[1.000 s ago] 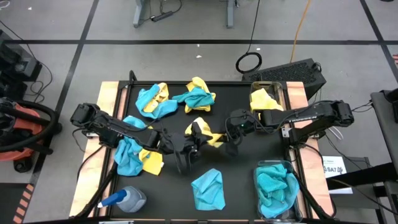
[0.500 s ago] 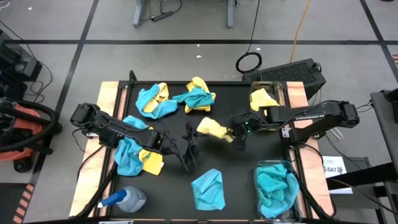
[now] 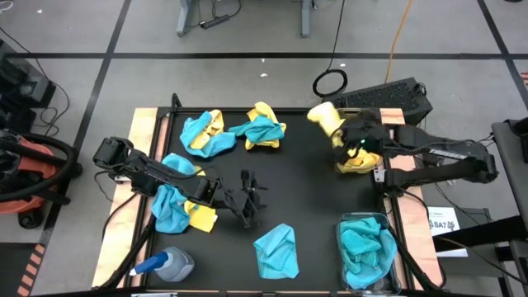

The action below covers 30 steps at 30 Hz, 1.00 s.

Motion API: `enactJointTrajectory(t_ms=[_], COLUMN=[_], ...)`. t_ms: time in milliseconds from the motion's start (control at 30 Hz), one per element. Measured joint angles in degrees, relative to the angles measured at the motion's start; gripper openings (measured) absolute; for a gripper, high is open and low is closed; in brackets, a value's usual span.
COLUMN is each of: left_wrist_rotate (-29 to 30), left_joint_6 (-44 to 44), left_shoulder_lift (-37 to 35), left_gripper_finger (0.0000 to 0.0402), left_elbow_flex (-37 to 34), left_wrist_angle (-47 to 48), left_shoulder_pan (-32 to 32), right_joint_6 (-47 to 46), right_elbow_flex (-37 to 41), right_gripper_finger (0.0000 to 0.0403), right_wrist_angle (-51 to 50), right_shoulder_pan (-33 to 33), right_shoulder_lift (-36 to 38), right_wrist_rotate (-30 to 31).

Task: Sort microfiber towel by color & place in baskets
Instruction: Put the yellow towel into the top transparent bin

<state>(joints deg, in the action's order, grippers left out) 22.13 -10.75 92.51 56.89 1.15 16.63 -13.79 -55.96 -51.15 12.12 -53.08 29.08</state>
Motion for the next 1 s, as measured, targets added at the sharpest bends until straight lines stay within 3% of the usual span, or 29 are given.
enactJointTrajectory(t_ms=[233,433,733,1000], left_wrist_rotate=[-3.39,-5.0,-5.05,-5.07], left_joint_6=[1.02,1.4,1.21,0.84], left_shoulder_lift=[0.02,0.02,0.02,0.04], left_gripper_finger=[0.0276,0.0276,0.0276,0.0276], left_elbow_flex=[-3.72,-3.97,-3.97,-3.97], left_wrist_angle=[-7.41,-8.36,-8.15,-7.91], left_shoulder_pan=[1.14,2.29,3.0,3.0], right_joint_6=[-0.91,-1.43,-2.34,-0.78], right_elbow_flex=[0.0,0.0,4.38,12.19], right_gripper_finger=[0.0005,0.0005,0.0004,0.0004], right_wrist_angle=[-6.06,-9.48,-9.15,-1.77], right_shoulder_pan=[8.56,15.96,23.3,27.69], right_shoulder_lift=[2.56,1.24,-3.3,-8.95], right_wrist_rotate=[4.99,4.99,-2.34,-7.67])
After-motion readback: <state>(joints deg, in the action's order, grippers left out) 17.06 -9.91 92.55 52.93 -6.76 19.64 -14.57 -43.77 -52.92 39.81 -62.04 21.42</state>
